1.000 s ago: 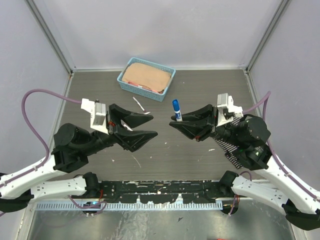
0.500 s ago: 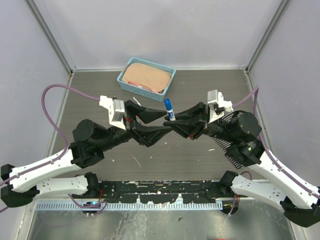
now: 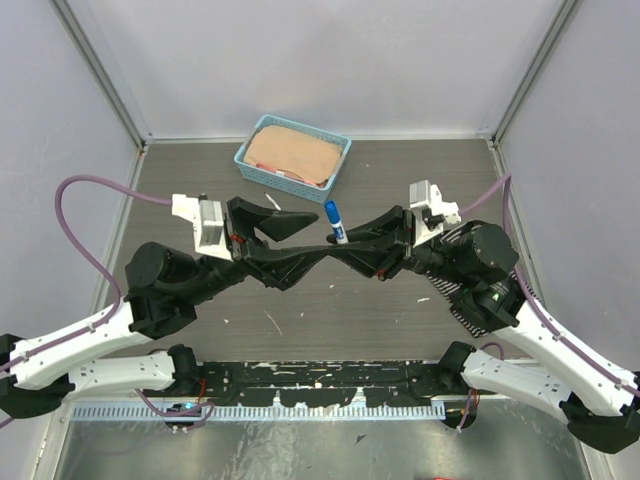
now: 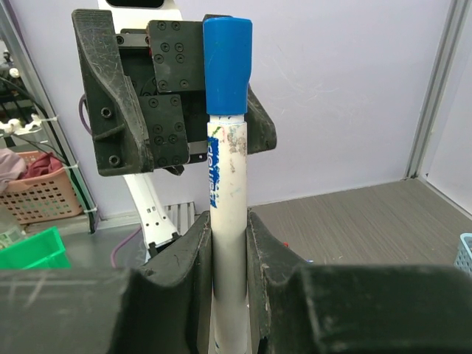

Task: Insert the pens into the pen caps
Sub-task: Adjust the pen.

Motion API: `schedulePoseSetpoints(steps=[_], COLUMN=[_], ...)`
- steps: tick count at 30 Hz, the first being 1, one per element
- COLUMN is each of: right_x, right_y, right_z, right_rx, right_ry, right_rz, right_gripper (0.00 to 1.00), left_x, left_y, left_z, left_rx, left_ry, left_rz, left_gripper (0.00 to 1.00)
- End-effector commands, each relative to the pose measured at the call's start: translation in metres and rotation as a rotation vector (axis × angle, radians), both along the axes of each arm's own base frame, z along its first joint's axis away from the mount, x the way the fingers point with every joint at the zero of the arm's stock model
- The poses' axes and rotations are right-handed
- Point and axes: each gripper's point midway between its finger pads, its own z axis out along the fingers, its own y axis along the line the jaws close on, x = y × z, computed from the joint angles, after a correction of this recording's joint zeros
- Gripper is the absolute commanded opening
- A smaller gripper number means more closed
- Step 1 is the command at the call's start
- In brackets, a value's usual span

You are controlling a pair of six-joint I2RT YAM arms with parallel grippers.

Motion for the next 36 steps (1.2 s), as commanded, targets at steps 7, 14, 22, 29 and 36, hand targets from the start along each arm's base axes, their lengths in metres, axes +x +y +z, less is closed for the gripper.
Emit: schedulePoseSetpoints(steps=[7,14,22,29,36], right_x=[-0.012,-0.012,-0.012,-0.005,-0.003], right_y=[0.005,0.005,0.004,0.0,-0.002], right_z=[0.022,0.021,0.022,0.003,-0.027], right_rx=[0.049,0.048,0.046,-0.028,-0.096], right_ry=[-0.046,-0.045,-0.046,-0.004,0.069], right_rz=[0.074,0.077,0.074,0.019,-0.001], right_gripper=[0.0,0.0,0.09,0.43,0.55], left_x=[0.004,0.004,0.003,0.001,0.0], left_y=[-0.015,-0.025,-0.022,-0.016,-0.011], left_z=[0.01,0.01,0.014,0.018,0.018], left_rx=[-0.012,-0.016,-0.014,0.014,0.03], left_ry=[-0.027,-0.012,0.008,-0.006,-0.008], left_rz=[-0.004,-0.029,-0.029,-0.022,-0.019], left_gripper=[0.55,0.23,0.0,0.0,0.0])
